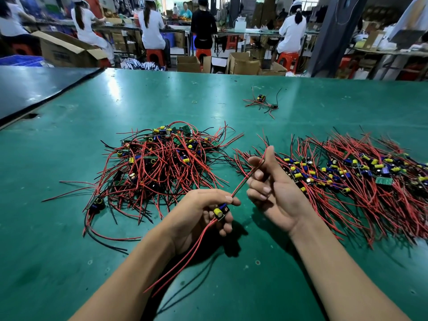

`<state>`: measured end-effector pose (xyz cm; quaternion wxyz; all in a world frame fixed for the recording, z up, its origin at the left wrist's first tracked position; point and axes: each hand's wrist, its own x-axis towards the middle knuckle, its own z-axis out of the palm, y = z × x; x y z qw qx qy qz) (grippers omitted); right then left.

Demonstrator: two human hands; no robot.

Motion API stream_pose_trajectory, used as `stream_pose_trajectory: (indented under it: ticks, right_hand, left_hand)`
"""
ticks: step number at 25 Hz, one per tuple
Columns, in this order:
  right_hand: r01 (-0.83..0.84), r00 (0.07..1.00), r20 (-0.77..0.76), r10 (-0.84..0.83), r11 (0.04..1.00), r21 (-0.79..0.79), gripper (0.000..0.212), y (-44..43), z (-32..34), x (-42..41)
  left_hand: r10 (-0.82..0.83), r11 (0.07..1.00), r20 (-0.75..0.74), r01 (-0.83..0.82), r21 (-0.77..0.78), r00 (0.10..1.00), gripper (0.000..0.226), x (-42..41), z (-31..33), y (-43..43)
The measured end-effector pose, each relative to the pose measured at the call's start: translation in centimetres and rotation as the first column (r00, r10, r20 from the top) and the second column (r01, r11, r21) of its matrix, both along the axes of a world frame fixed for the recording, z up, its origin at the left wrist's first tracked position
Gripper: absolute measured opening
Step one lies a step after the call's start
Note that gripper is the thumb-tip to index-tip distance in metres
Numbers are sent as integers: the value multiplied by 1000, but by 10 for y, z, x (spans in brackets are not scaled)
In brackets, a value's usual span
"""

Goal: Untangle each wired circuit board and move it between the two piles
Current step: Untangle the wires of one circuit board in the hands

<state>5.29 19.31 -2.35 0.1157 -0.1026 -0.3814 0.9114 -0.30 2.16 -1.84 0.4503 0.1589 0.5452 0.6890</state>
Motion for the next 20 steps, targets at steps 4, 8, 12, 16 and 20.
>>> stream_pose_trajectory:
  ticks: [4,8,12,16,20]
  right_hand:
    - [-156,987,0,162,948,277,23,-3,-9,1]
    - [62,998,-11,-63,914,401,22,-4,-13,-3]
    - [283,955,-67,-288,825,490,19,-9,-15,-5]
    - [431,894,-160,-418,709,558,10,-12,-15,-7]
    - [510,851,-188,-490,688,516,18,-13,-14,-9]
  left_hand:
    - [-30,999,8,30,23,1000,15,-2,1,-4]
    - [-74,996,36,72,45,997,14,-1,0,-5]
    - [-95,994,60,92,57,994,13,2,-1,-3]
    - [-114,992,64,110,60,991,9,4,-2,-2]
    - [-130,990,61,125,71,990,11,5,-1,-2]
